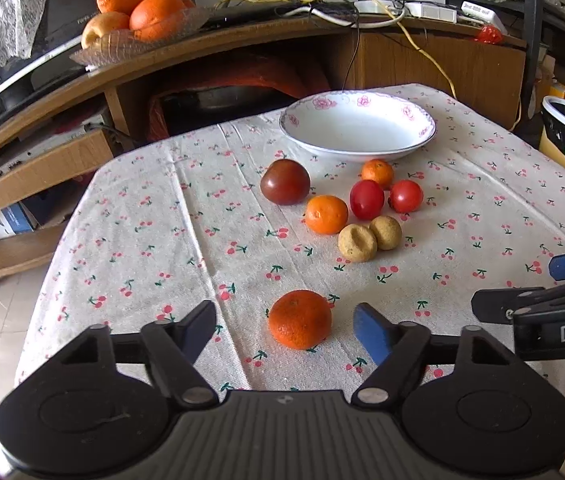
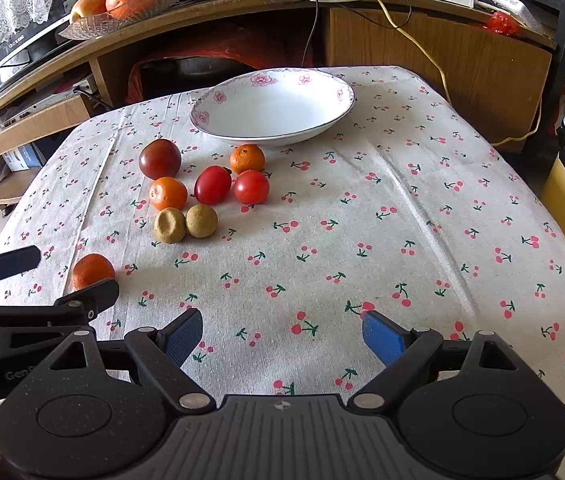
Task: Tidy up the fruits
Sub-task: 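Close the left tool on the orange, then grasp the small brown fruit with the right tool while the left tool holds the orange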
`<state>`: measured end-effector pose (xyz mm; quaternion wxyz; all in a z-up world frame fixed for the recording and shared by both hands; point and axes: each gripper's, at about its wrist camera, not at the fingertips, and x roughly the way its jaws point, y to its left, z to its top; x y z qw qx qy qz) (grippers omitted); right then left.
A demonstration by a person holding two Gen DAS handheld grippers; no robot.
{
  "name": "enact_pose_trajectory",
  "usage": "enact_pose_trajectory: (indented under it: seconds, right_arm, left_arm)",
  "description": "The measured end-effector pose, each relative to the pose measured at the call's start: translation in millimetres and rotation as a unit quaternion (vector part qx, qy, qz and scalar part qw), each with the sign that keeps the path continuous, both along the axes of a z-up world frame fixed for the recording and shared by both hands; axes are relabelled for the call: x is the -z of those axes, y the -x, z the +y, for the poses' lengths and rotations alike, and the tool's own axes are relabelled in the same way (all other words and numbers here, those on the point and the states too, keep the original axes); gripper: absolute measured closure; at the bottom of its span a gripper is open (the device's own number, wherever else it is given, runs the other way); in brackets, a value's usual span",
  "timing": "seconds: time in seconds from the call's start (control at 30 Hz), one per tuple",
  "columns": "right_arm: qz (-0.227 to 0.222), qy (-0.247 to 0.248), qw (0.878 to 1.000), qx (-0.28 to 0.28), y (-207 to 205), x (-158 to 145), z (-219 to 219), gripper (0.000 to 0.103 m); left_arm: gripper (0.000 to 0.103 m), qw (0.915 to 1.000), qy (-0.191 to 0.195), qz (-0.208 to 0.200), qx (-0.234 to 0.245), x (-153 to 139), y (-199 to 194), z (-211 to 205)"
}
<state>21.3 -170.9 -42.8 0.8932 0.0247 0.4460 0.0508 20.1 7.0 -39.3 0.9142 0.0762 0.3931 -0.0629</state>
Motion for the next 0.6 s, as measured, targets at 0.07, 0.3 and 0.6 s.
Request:
enact_pose_trajectory:
  seconds: [0.07,0.3,0.6]
  right_arm:
    - [0.002,-0.001,1.000,0.003,-2,1,-2,0.020]
    - [0.009,-0.009,1.000,0.006,-8,4,-6,0.020]
    - [0.003,-0.029,0.999,-0.027,-18,1,-2,0.035]
  left_arm:
    - [0.032,0.9999,0.007,0.009,0.001,3,-2,1]
    - [0.050,0.9993,0.032,0.021,0.003,8,-7,7]
    - [0.060,0.9988,0.023,0.033,0.027,4,-13,4]
